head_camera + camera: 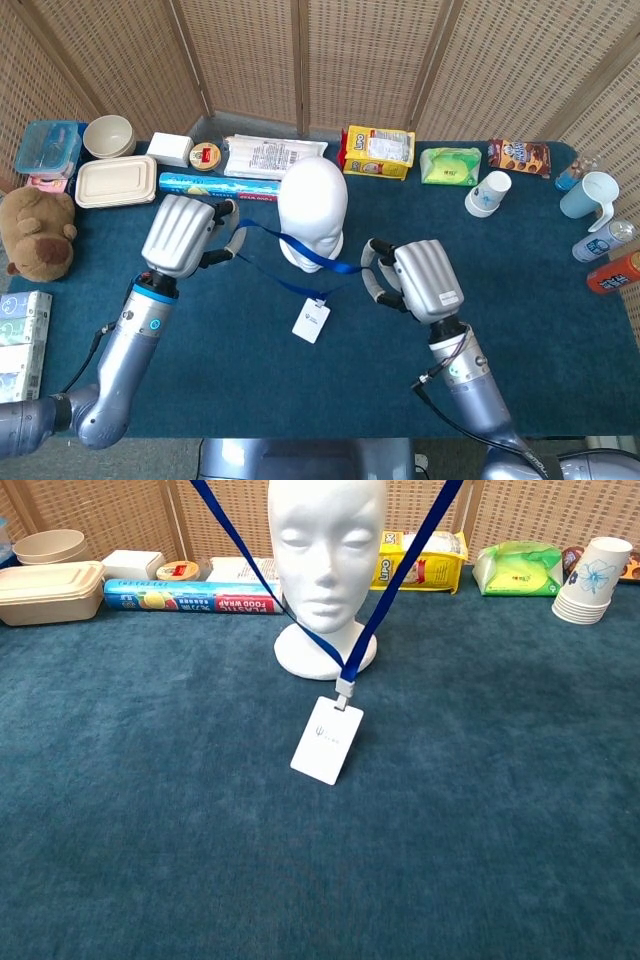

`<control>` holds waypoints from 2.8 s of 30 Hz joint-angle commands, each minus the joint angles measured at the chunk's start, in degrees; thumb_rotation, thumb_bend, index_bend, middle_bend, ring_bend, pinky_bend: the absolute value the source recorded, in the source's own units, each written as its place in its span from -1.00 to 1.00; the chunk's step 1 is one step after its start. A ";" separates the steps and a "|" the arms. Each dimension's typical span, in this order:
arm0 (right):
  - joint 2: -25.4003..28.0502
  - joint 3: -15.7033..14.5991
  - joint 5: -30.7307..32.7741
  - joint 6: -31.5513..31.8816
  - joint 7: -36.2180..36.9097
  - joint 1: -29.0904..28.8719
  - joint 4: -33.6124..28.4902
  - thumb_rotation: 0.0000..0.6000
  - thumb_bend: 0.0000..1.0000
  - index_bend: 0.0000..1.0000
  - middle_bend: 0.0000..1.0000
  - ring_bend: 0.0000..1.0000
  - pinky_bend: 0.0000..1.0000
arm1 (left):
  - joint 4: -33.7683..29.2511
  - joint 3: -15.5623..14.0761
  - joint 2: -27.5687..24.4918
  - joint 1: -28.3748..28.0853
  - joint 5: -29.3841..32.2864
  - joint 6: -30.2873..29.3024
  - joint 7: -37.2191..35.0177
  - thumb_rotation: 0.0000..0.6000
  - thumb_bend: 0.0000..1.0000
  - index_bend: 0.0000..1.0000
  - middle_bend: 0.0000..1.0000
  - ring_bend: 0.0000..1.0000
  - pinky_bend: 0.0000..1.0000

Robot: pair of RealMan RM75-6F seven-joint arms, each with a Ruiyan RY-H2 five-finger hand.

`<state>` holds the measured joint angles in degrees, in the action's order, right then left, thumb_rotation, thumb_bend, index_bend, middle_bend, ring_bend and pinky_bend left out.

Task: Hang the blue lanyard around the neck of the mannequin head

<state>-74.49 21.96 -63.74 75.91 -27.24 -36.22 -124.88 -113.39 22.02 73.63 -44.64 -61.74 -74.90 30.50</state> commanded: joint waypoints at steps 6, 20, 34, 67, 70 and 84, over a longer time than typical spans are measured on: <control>1.94 2.86 2.10 -0.75 0.67 -1.66 -0.28 0.97 0.02 0.28 0.89 1.00 1.00 | -0.83 2.48 -2.31 -0.79 1.97 0.47 -0.60 0.76 -0.06 0.33 1.00 1.00 1.00; 2.47 10.01 16.95 -4.91 0.13 -10.53 6.08 0.97 0.02 0.28 0.89 1.00 1.00 | 5.89 5.93 -1.35 -6.44 9.31 3.74 -0.27 0.76 -0.06 0.34 1.00 1.00 1.00; 0.60 12.58 27.47 -10.64 -0.32 -20.26 18.43 0.97 0.02 0.29 0.89 1.00 1.00 | 17.50 7.90 3.74 -14.09 15.93 7.60 0.10 0.76 -0.06 0.34 1.00 1.00 1.00; -4.34 8.27 37.55 -16.34 -1.99 -29.88 42.57 0.99 0.02 0.29 0.89 1.00 1.00 | 42.49 5.54 15.13 -19.98 19.61 14.56 -6.40 0.76 -0.05 0.35 1.00 1.00 1.00; -4.38 7.81 37.59 -16.34 -2.08 -29.77 43.10 0.99 0.02 0.29 0.89 1.00 1.00 | 42.84 5.14 15.64 -19.70 19.48 14.53 -6.68 0.75 -0.05 0.35 1.00 1.00 1.00; -5.12 6.17 39.48 -18.93 -3.84 -30.87 47.72 0.99 0.02 0.29 0.87 1.00 1.00 | 44.70 4.62 17.46 -19.89 19.56 14.56 -5.58 0.77 -0.06 0.35 1.00 1.00 1.00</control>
<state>-79.52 28.23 -24.46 57.18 -30.95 -66.97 -77.42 -68.70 26.63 91.07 -64.54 -42.24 -60.38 24.87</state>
